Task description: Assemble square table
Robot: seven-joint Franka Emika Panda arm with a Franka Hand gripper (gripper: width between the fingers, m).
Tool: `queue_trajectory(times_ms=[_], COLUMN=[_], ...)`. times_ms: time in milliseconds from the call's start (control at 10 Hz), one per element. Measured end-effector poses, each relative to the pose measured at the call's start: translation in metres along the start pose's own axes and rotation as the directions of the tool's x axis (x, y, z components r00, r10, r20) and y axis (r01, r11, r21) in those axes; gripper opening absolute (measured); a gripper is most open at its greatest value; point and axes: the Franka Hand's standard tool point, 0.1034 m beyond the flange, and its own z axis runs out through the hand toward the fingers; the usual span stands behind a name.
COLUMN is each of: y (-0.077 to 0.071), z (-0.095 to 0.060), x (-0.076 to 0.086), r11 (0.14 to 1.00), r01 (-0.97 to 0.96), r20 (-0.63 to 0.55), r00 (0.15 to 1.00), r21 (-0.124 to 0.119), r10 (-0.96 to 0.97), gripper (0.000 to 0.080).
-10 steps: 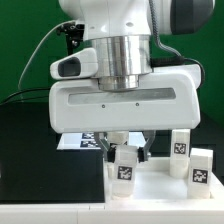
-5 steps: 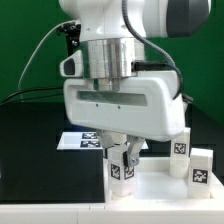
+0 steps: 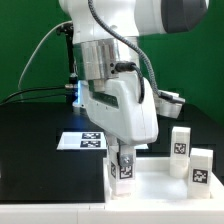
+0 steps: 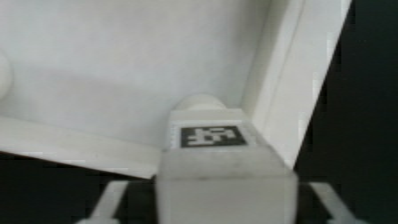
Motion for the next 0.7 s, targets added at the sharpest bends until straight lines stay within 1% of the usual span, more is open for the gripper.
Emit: queue_trajectory(times_ms=[100,200,300,400,500,700], y=[0.0005,0.0009,-0.0021,-0.0016,-0.0009,-0.0006], z=[0.0000,-0.0007,-0.0016,-0.0010,-0.0012,-0.0013], x=[0.0011,0.0043,0.0043,0.0057,0.0078,0.0086], r11=[0.998,0.967,0.909,0.794,0.754,0.675], r01=[0.065,0.254,0.418,0.608,0.657,0.738], r20=[0.000,-0.007,-0.024,-0.024,-0.026,-0.025], r00=[0.998,0.967,0.908,0.793,0.753,0.674], r21=[0.000,-0.004,-0.003,-0.006,-0.013,-0.018], r10=[-0.065,-0.255,-0.418,-0.608,-0.657,-0.738], gripper=[0.0468,0.0468,0.0607,0.0638,0.0638,0.0648])
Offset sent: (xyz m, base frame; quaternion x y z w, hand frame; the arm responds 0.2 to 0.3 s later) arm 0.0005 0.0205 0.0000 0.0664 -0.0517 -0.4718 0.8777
